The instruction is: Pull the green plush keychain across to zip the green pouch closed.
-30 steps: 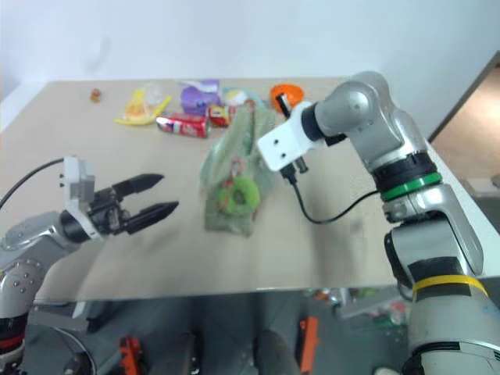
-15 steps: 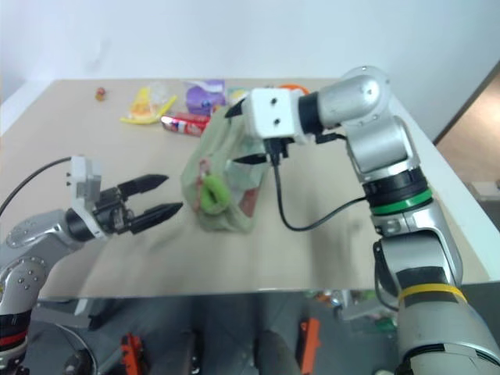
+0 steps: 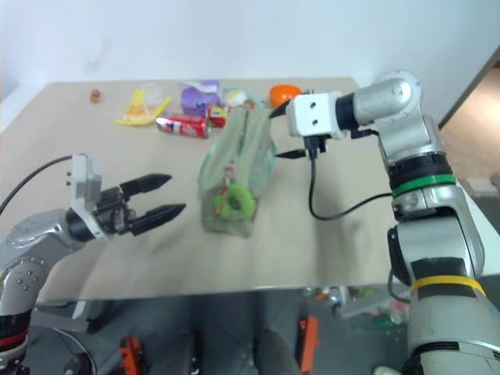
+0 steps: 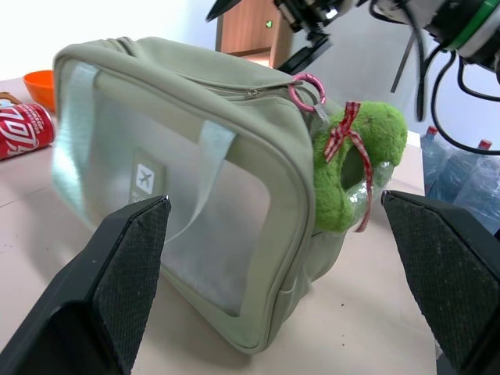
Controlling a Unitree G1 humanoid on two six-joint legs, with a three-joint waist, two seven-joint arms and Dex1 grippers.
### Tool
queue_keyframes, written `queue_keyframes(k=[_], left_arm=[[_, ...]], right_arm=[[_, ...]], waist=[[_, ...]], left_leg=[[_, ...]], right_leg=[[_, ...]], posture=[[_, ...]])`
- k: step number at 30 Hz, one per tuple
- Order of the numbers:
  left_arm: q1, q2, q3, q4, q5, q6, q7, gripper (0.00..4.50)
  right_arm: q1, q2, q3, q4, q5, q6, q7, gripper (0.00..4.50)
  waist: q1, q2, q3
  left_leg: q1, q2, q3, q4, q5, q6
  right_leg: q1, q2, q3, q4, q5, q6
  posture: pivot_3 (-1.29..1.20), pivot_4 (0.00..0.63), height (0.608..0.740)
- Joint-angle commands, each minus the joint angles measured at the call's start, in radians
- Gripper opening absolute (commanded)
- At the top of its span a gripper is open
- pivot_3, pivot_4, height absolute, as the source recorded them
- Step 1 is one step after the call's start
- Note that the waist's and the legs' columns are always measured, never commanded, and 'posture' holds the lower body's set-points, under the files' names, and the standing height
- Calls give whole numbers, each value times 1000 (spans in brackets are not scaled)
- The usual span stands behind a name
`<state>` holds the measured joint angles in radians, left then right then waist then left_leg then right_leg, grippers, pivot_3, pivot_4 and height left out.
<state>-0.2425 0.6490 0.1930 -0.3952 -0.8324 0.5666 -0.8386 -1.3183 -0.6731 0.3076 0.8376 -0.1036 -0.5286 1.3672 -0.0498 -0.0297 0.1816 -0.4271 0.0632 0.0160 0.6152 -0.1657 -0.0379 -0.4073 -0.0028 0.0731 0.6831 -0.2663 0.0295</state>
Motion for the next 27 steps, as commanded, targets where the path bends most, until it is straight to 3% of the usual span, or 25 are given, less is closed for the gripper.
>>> queue_keyframes(k=[1, 12, 17, 23, 24, 27], left_arm=[[4, 2, 19, -30, -10, -5, 1, 4500], [27, 5, 32, -52, -15, -6, 16, 4500], [39, 1, 34, -69, -22, -4, 29, 4500], [36, 1, 32, -64, -23, -4, 30, 4500], [32, 1, 30, -61, -22, -4, 29, 4500], [22, 1, 23, -51, -19, -6, 21, 4500]], right_arm=[[-87, 44, 6, 88, -21, -118, 15, 3889], [-220, 138, 122, 299, -243, -343, -150, 3889], [-226, 126, 151, 347, -311, -384, -205, 2470], [-237, 111, 143, 362, -314, -386, -191, 283], [-237, 108, 142, 362, -315, -385, -189, 33], [-239, 98, 138, 357, -312, -379, -184, 33]], waist=[[0, 0, 0], [2, 0, 0], [2, 0, 0], [2, 0, 0], [2, 0, 0], [2, 0, 0]], left_leg=[[0, 0, 0, 0, 0, 0], [0, 0, 0, -1, 0, 0], [0, 0, 0, -1, 0, 0], [0, 0, -1, -2, 0, 0], [0, 0, 0, -2, 0, 0], [0, 0, 0, -2, 0, 0]], right_leg=[[0, 0, 0, 0, 0, 0], [0, -1, 0, 0, -1, -1], [0, -1, 0, 0, -1, -1], [0, -1, 0, 0, -1, -1], [0, -1, 0, 0, -1, -1], [0, -1, 0, 0, -1, -1]], posture=[[0, 150, 740], [0, 150, 740], [0, 150, 740], [0, 150, 740], [0, 150, 740], [0, 150, 740]])
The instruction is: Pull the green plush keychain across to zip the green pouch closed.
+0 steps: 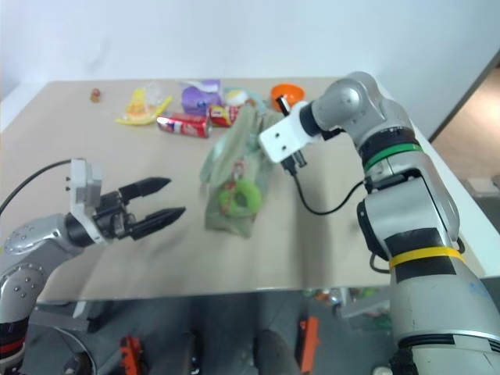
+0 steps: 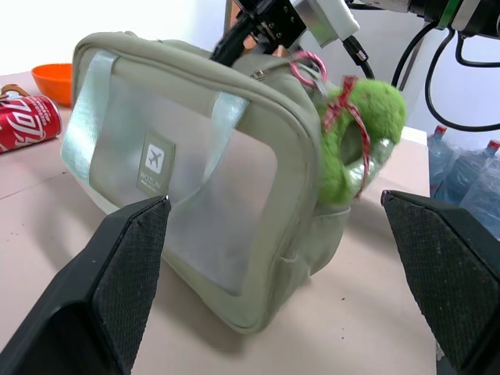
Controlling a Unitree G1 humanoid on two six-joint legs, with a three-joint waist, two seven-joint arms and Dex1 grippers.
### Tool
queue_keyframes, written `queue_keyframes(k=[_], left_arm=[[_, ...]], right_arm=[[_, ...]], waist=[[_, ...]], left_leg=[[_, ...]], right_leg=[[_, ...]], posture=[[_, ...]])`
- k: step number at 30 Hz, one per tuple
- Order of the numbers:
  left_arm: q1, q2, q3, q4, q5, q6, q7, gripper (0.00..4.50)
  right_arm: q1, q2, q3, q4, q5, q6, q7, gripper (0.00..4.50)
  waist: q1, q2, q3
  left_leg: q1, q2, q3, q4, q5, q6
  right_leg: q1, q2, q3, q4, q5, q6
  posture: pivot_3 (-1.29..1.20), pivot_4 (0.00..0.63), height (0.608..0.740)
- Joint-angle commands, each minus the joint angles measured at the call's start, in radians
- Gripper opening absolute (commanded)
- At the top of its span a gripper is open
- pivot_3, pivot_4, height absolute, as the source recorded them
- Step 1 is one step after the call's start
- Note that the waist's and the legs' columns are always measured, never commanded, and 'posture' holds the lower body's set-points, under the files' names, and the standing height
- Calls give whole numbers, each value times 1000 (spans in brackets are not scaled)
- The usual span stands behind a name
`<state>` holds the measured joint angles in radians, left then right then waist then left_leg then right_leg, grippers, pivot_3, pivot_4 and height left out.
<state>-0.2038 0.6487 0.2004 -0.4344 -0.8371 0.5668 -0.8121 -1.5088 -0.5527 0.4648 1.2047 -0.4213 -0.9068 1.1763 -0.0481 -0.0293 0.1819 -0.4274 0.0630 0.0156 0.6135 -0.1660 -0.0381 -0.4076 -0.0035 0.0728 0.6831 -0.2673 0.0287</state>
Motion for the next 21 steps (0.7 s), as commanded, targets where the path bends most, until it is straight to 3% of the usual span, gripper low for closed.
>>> queue_keyframes(k=[1, 11, 21], left_arm=[[-19, 1, 14, -9, -13, -6, -8, 4500], [-51, -1, 0, 23, -8, -8, -29, 4500], [-75, 9, -11, 38, -3, -4, -89, 4500]], right_arm=[[-50, -25, -21, -12, 7, 3, 11, 33], [-35, -54, -48, -81, 70, 45, 125, 33], [21, -125, -60, -406, 93, 473, 320, 33]], waist=[[0, 0, 0], [0, 0, 0], [2, 1, 1]], left_leg=[[0, 0, 0, 0, 0, 0], [0, 0, 0, 0, 0, 0], [-1, 0, -1, 0, 0, 0]], right_leg=[[0, 0, 0, 0, 0, 0], [0, 0, 0, 0, 0, 0], [0, 0, -1, 0, 0, 0]], posture=[[0, 150, 740], [0, 150, 740], [0, 150, 740]])
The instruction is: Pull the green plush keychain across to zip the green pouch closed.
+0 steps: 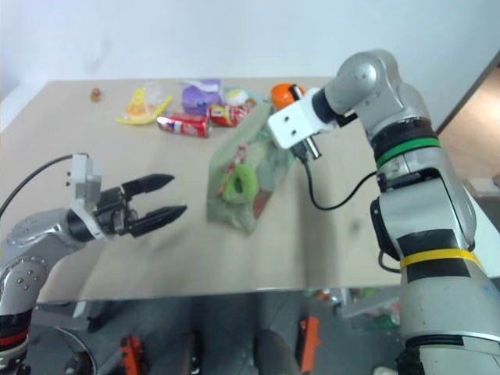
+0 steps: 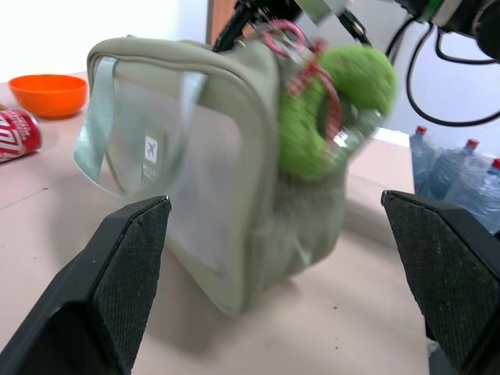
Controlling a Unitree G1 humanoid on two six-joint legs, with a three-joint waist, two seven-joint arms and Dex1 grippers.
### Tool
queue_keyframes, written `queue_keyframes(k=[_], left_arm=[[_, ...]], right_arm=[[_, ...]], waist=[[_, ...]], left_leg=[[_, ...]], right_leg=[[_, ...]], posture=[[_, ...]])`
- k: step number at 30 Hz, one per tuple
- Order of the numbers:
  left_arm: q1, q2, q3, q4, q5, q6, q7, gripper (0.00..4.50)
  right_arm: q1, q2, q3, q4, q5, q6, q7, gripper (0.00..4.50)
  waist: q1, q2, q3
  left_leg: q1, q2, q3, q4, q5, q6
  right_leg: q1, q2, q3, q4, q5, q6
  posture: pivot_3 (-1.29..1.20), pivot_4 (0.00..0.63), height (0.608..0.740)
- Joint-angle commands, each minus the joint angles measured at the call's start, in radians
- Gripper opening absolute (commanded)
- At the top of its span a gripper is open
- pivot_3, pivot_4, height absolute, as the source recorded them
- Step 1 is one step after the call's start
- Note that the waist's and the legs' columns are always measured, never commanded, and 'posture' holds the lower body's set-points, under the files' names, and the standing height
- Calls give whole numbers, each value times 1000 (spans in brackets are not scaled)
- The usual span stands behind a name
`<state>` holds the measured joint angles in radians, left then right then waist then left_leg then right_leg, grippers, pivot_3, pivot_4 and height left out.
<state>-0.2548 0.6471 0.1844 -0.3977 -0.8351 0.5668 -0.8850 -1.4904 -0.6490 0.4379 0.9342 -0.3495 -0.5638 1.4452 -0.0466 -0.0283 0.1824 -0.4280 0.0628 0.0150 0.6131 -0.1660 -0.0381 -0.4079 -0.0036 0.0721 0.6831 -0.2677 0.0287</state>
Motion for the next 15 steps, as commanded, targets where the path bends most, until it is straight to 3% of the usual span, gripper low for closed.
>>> queue_keyframes(k=[1, 9, 15], left_arm=[[-27, 10, 4, 5, -3, -5, -18, 4500], [-38, -1, -13, 20, 10, -12, -25, 4500], [-44, -6, -21, 26, 14, -15, -29, 4500]], right_arm=[[17, -36, -34, -184, 23, 174, 66, 33], [183, -109, -32, -635, 18, 612, 165, 33], [212, -99, -19, -711, 37, 641, 113, 33]], waist=[[1, 0, 0], [1, 0, 0], [0, 0, 0]], left_leg=[[0, 0, 0, 0, 0, 0], [-1, 0, -1, 0, 0, 0], [-1, 0, 0, 0, 0, 0]], right_leg=[[0, 0, 0, 0, 0, 0], [-1, 0, -1, 0, -1, 0], [-1, 0, 0, 0, -1, 0]], posture=[[0, 150, 740], [0, 150, 740], [0, 150, 740]])
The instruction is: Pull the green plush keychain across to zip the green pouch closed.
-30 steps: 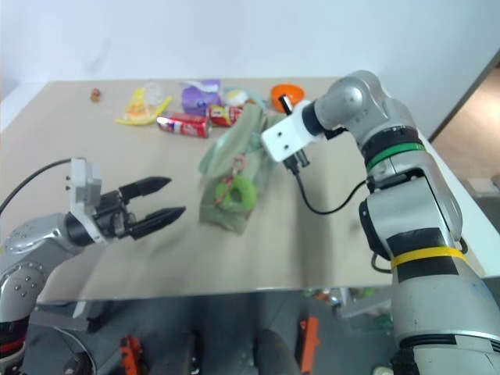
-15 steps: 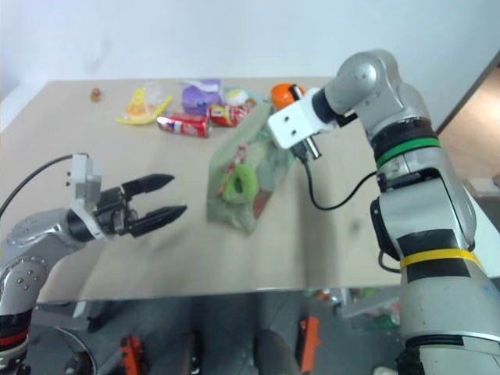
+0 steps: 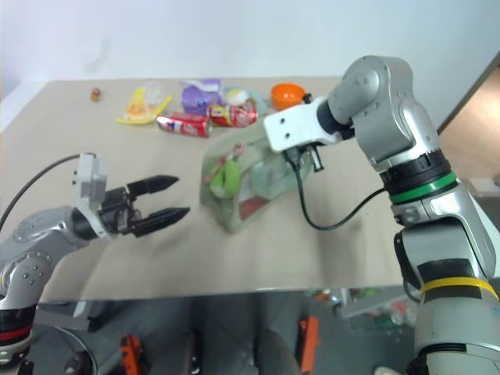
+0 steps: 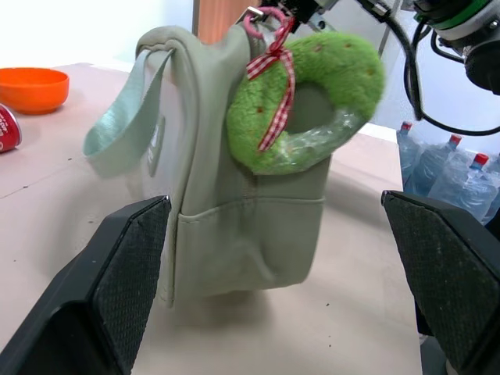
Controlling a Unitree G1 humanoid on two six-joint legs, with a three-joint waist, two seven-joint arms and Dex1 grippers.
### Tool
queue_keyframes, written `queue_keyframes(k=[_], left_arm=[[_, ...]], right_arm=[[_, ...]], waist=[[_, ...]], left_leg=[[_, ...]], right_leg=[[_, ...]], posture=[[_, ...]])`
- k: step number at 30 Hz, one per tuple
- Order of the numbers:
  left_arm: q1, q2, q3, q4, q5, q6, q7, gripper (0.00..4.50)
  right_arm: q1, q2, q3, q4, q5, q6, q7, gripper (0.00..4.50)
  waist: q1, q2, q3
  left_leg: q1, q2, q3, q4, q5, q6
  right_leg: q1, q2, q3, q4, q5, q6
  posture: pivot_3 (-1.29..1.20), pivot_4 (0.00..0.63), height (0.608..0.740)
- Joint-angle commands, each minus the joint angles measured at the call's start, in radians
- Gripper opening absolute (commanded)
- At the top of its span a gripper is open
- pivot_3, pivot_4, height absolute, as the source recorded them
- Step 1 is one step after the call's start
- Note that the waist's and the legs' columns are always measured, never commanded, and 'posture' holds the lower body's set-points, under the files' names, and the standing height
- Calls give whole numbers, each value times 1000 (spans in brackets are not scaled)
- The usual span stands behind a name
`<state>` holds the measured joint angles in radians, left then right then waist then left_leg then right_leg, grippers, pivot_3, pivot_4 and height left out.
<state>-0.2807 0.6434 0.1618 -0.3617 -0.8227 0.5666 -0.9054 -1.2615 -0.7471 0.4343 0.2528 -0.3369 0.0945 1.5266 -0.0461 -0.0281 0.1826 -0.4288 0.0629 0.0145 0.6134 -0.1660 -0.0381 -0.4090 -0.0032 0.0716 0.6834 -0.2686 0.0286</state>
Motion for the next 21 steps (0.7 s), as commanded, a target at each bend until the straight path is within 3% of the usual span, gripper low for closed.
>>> queue_keyframes(k=[1, 2, 3, 12, 21], left_arm=[[-18, -3, 1, -10, 3, -15, -8, 4500], [-17, -4, 1, -11, 2, -14, -8, 4500], [-16, -4, 0, -12, 2, -13, -8, 4500], [-5, -1, 2, -23, -4, -7, -7, 4500], [-20, -3, -6, -41, -23, 10, -2, 4500]], right_arm=[[-18, 2, -15, -21, 27, -38, 17, 33], [-22, 8, -18, -4, 28, -58, -3, 33], [-25, 12, -23, 9, 35, -80, -12, 851], [3, 1, -109, 53, 168, -198, -50, 3749], [13, -39, -197, 304, 287, -340, -43, 3749]], waist=[[0, 0, 0], [0, 0, 0], [0, 0, 0], [0, 0, 0], [0, 0, 0]], left_leg=[[0, 0, 0, 0, 0, 0], [0, 0, 0, 0, 0, 0], [0, 0, 0, 1, 0, 0], [0, 0, 0, 1, 0, 0], [0, 0, 0, 2, 0, 0]], right_leg=[[0, 0, 0, 0, 0, 0], [0, 0, 0, 0, 0, 0], [0, 0, 0, 0, 0, 0], [1, 0, 0, 0, 0, 1], [2, 0, 0, 0, 1, 1]], posture=[[0, 150, 740], [0, 150, 740], [0, 150, 740], [0, 150, 740], [0, 150, 740]])
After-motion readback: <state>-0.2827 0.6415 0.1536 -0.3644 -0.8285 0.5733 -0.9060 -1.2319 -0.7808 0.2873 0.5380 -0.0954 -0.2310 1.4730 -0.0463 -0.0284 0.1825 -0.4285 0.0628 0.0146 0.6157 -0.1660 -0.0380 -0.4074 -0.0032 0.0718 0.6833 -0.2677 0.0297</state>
